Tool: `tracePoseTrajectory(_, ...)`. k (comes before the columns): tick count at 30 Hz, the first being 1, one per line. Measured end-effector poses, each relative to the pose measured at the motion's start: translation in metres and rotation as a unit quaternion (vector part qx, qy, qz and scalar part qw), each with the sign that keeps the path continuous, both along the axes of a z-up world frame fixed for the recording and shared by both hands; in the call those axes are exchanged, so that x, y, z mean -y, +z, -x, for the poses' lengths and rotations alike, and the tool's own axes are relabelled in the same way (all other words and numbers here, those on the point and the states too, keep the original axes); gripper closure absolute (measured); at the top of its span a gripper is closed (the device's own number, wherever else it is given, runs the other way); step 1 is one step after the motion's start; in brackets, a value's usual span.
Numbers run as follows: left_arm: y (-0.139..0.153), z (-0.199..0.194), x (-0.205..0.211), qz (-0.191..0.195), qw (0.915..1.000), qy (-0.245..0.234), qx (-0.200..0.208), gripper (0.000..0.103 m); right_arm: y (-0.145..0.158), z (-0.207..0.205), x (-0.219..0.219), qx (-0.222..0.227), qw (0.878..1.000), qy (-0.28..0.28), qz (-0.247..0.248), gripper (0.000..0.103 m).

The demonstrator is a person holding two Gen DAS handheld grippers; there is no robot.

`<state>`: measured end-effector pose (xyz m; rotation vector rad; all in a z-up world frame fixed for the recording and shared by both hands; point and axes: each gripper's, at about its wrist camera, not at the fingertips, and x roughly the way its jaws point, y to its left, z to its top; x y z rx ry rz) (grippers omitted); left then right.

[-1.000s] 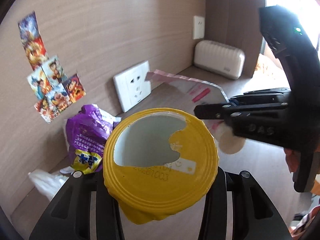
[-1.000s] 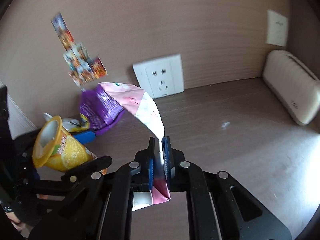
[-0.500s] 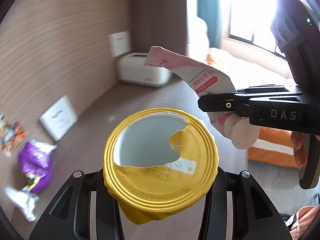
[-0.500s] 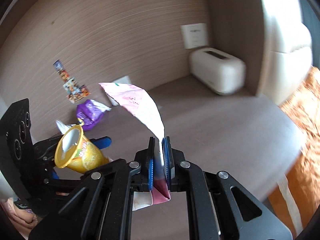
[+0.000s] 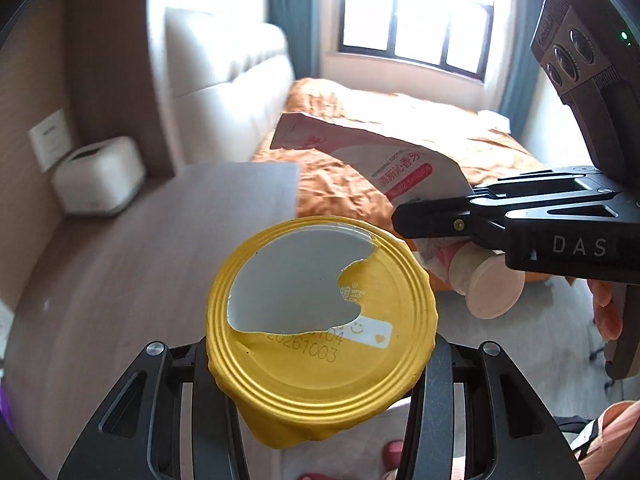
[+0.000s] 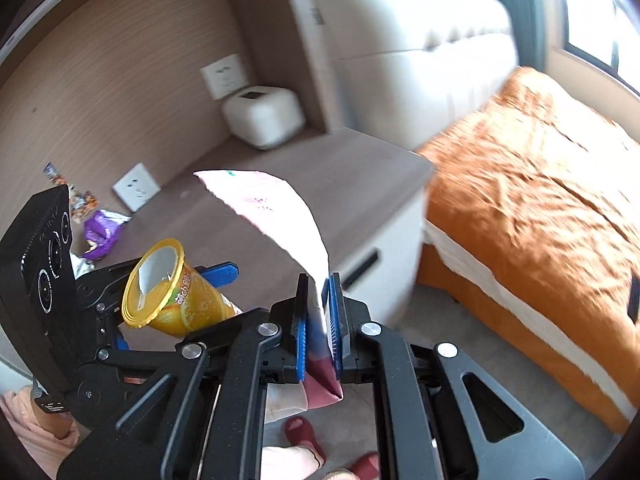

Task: Collect trash
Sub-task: 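Carry both items over the wastebasket and open both tools to drop them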

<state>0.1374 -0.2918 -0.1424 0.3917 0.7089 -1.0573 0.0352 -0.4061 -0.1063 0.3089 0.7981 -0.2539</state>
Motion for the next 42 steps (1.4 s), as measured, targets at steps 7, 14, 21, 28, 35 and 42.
tracePoseTrajectory(7, -0.015, 0.041, 0.047, -0.01, 0.9983, -0.057, -0.008, 0.061, -0.008, 0.047, 0.028, -0.005, 0.999, -0.04, -0.008, 0.092)
tracePoseTrajectory(14, -0.034, 0.074, 0.074, -0.02, 0.995, -0.097, -0.017, 0.061, -0.018, 0.081, 0.05, -0.012, 0.997, -0.069, -0.017, 0.092)
tracePoseTrajectory(21, -0.05, 0.08, 0.093, -0.039, 0.9926, -0.113, -0.02, 0.061, -0.035, 0.101, 0.064, -0.021, 0.996, -0.085, -0.033, 0.092)
tracePoseTrajectory(28, -0.089, 0.082, 0.114, -0.058, 0.9888, -0.134, -0.03, 0.061, -0.073, 0.106, 0.077, -0.037, 0.994, -0.091, -0.042, 0.092)
tracePoseTrajectory(35, -0.185, 0.081, 0.136, -0.083, 0.9816, -0.158, -0.068, 0.061, -0.155, 0.101, 0.105, -0.072, 0.991, -0.099, -0.053, 0.092)
tracePoseTrajectory(42, -0.29, 0.087, 0.153, -0.083, 0.9783, -0.177, -0.07, 0.005, -0.254, 0.101, 0.128, -0.099, 0.988, -0.114, -0.034, 0.015)
